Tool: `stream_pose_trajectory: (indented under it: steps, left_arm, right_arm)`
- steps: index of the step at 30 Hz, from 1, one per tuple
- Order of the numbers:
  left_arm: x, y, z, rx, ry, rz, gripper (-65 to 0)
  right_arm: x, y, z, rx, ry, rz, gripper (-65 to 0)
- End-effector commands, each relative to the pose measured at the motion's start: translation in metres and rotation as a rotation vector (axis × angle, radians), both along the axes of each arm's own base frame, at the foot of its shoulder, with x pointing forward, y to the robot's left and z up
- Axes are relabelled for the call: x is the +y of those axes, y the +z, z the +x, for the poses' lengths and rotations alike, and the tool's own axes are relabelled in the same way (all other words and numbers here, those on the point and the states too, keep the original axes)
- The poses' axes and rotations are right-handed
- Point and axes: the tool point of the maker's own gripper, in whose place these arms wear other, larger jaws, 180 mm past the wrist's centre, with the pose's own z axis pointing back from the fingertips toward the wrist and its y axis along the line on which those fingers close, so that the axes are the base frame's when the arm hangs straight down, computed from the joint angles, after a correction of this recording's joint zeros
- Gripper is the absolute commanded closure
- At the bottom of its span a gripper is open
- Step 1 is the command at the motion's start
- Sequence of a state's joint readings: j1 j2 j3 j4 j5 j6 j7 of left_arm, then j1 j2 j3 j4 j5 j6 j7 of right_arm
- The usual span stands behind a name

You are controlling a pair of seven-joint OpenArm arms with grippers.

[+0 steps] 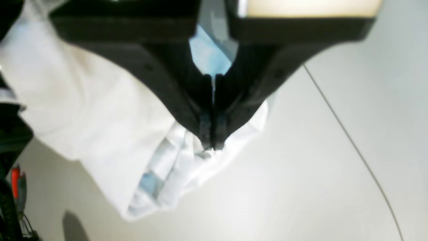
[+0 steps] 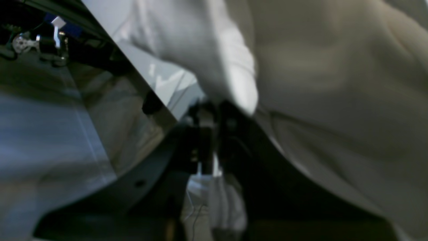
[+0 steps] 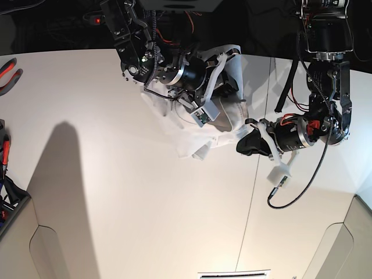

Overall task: Layout the t-shirt on the table in an organized manner, then fold the t-shirt properly
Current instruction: 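Grasp the shirt bundle with the right gripper and lift it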

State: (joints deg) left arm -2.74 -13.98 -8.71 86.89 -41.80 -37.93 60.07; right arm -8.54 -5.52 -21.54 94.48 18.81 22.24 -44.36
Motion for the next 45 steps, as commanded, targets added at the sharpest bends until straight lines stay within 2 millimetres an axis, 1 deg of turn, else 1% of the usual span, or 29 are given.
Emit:
stream_pose_trajectory:
  steps: [1, 2, 3, 4, 5, 6, 7, 11, 15, 22, 25, 27, 29, 30, 31, 33, 34, 35, 37, 38, 39, 41, 43, 45]
  left_arm:
    - [0.0, 0.018, 0.014, -0.062, 0.004, -0.02, 0.0]
    - [0.0, 0.021, 0.016, -0.069, 0.004, -0.02, 0.0]
    - [0.0, 0.023, 0.018, -0.077, 0.004, -0.021, 0.0]
    - [0.0, 0.025, 0.02, -0.084, 0.006, -0.024, 0.0]
    - [0.0, 0.026, 0.022, -0.09, 0.007, -0.026, 0.0]
    - [-0.001, 0.028, 0.023, -0.094, 0.007, -0.03, 0.0]
    - [-0.002, 0.03, 0.023, -0.097, 0.007, -0.038, 0.0]
    - [-0.004, 0.033, 0.025, -0.105, 0.007, -0.059, 0.0]
    - [-0.004, 0.035, 0.026, -0.111, 0.01, -0.062, 0.0]
    - [-0.005, 0.036, 0.026, -0.126, -0.004, -0.064, 0.0]
    - [-0.005, 0.037, 0.026, -0.129, -0.003, -0.066, 0.0]
    - [-0.005, 0.037, 0.026, -0.132, -0.002, -0.067, 0.0]
    - [-0.005, 0.038, 0.027, -0.135, -0.001, -0.069, 0.0]
    - [-0.005, 0.038, 0.027, -0.137, 0.0, -0.07, 0.0]
    - [-0.005, 0.038, 0.027, -0.137, 0.001, -0.07, 0.0]
    - [-0.005, 0.038, 0.027, -0.137, 0.001, -0.071, 0.0]
    - [-0.005, 0.038, 0.027, -0.137, 0.001, -0.071, 0.0]
    - [-0.005, 0.038, 0.027, -0.137, 0.001, -0.071, 0.0]
    - [-0.005, 0.038, 0.027, -0.137, 0.001, -0.072, 0.0]
    - [-0.006, 0.039, 0.027, -0.139, 0.001, -0.077, 0.0]
    - [-0.007, 0.04, 0.027, -0.139, 0.001, -0.085, 0.0]
    - [-0.008, 0.042, 0.027, -0.142, 0.001, -0.098, 0.0]
    - [-0.009, 0.044, 0.028, -0.145, 0.001, -0.113, 0.0]
    - [-0.01, 0.044, 0.028, -0.146, 0.001, -0.116, 0.0]
  right_arm:
    - [0.007, 0.012, 0.004, -0.021, 0.004, 0.039, 0.0]
    - [0.007, 0.012, 0.002, -0.017, 0.011, 0.044, 0.0]
    - [0.01, 0.014, 0.0, -0.015, 0.029, 0.057, -3.1]
    - [0.013, 0.017, -0.004, -0.015, 0.056, 0.078, -11.5]
    - [0.017, 0.022, -0.008, -0.017, 0.085, 0.11, -18.6]
    - [0.021, 0.027, -0.013, -0.017, 0.115, 0.145, -22.9]
    - [0.025, 0.035, -0.017, -0.017, 0.14, 0.188, -24.4]
    - [0.034, 0.06, -0.026, 0.013, 0.178, 0.317, -24.4]
    - [0.035, 0.082, -0.028, -0.003, 0.202, 0.368, -24.4]
    - [0.036, 0.126, -0.029, -0.065, 0.23, 0.491, -24.4]
    - [0.032, 0.142, -0.022, -0.145, 0.218, 0.486, -24.4]
    - [0.025, 0.152, -0.01, -0.24, 0.186, 0.449, -24.4]
    - [0.014, 0.16, 0.008, -0.346, 0.141, 0.378, -24.1]
    - [0.005, 0.161, 0.02, -0.389, 0.106, 0.327, -21.6]
    - [-0.005, 0.161, 0.032, -0.424, 0.064, 0.274, -16.6]
    - [-0.027, 0.154, 0.059, -0.45, -0.037, 0.174, -1.9]
    - [-0.041, 0.149, 0.072, -0.444, -0.102, 0.126, 0.0]
    - [-0.054, 0.143, 0.082, -0.435, -0.162, 0.086, 0.0]
    - [-0.075, 0.133, 0.095, -0.407, -0.25, 0.044, 0.0]
    - [-0.08, 0.127, 0.097, -0.387, -0.269, 0.036, 0.0]
    - [-0.082, 0.119, 0.097, -0.363, -0.275, 0.034, 0.0]
    - [-0.076, 0.105, 0.093, -0.305, -0.258, 0.055, 0.0]
    - [-0.064, 0.09, 0.085, -0.244, -0.223, 0.077, 0.0]
    - [-0.053, 0.07, 0.078, -0.19, -0.186, 0.062, 0.0]
